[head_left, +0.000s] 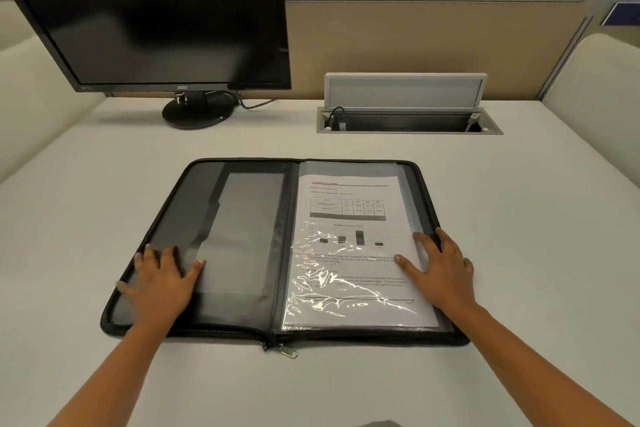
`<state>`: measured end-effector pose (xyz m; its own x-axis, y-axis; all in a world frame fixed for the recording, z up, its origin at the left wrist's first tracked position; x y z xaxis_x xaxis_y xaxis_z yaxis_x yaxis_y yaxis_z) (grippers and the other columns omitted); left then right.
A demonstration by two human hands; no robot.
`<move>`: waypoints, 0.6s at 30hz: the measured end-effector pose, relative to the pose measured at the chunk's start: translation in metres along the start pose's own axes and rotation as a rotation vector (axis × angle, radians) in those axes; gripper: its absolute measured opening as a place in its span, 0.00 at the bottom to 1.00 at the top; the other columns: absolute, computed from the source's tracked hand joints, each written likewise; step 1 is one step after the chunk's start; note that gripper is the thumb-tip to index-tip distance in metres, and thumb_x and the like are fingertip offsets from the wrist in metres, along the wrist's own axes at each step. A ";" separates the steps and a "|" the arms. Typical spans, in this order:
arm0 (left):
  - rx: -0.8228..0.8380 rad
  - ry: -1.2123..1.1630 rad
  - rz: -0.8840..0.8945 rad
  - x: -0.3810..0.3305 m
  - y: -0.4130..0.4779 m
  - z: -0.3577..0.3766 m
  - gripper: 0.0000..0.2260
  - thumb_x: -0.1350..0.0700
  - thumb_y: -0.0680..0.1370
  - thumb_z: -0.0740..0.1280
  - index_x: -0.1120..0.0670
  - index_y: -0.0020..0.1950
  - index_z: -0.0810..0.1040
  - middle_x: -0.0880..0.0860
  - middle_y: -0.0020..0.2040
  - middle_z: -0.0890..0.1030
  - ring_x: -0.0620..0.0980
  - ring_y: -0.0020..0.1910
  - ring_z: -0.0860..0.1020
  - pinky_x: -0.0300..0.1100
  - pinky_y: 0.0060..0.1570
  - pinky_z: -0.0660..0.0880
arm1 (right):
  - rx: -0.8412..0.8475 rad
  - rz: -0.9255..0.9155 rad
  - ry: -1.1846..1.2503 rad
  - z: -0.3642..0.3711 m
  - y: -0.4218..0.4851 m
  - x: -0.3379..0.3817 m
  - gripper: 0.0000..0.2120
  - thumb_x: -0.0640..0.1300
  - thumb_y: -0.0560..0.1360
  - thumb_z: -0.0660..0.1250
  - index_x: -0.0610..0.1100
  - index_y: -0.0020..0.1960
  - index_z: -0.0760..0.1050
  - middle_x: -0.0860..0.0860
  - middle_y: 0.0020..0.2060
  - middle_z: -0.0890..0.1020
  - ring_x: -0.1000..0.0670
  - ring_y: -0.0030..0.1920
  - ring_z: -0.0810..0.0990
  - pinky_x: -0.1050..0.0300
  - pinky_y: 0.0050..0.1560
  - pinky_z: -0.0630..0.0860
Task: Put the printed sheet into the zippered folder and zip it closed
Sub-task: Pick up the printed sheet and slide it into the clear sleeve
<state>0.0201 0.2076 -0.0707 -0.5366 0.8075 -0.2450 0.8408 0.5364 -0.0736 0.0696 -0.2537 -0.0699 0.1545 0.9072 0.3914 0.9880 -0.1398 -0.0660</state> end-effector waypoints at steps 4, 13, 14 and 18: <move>0.011 -0.028 -0.165 0.020 0.001 -0.004 0.30 0.36 0.75 0.56 0.53 0.72 0.63 0.61 0.75 0.55 0.62 0.74 0.50 0.70 0.67 0.46 | -0.024 -0.016 0.060 0.002 -0.004 0.000 0.32 0.64 0.72 0.59 0.53 0.72 0.58 0.44 0.75 0.55 0.43 0.74 0.54 0.39 0.73 0.51; 0.066 -0.165 -0.163 0.015 0.021 -0.018 0.30 0.44 0.75 0.65 0.54 0.72 0.61 0.64 0.70 0.65 0.67 0.68 0.63 0.67 0.65 0.58 | 0.006 0.003 0.186 0.004 0.019 0.007 0.32 0.61 0.72 0.62 0.51 0.72 0.59 0.44 0.75 0.53 0.42 0.75 0.53 0.41 0.72 0.57; 0.072 -0.199 -0.150 0.015 0.026 -0.019 0.30 0.44 0.74 0.66 0.54 0.72 0.62 0.64 0.69 0.67 0.67 0.67 0.64 0.67 0.65 0.60 | 0.008 0.004 0.189 0.004 0.023 0.008 0.32 0.61 0.72 0.62 0.51 0.72 0.59 0.44 0.75 0.53 0.42 0.75 0.52 0.41 0.73 0.57; 0.070 -0.321 -0.132 0.010 0.045 -0.030 0.28 0.45 0.74 0.66 0.57 0.70 0.65 0.63 0.65 0.73 0.66 0.63 0.70 0.63 0.62 0.67 | 0.012 0.002 0.197 0.004 0.039 0.014 0.32 0.60 0.72 0.62 0.51 0.72 0.59 0.44 0.75 0.54 0.42 0.75 0.52 0.41 0.73 0.56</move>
<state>0.0503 0.2468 -0.0473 -0.6005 0.6076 -0.5198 0.7743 0.6042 -0.1883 0.1102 -0.2447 -0.0703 0.1558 0.8117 0.5629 0.9877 -0.1358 -0.0777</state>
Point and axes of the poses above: each hand's wrist, its own y-axis towards the middle knuckle, its own z-axis out of the palm, x = y × z, the point moved 9 cm from there along y, towards the middle knuckle
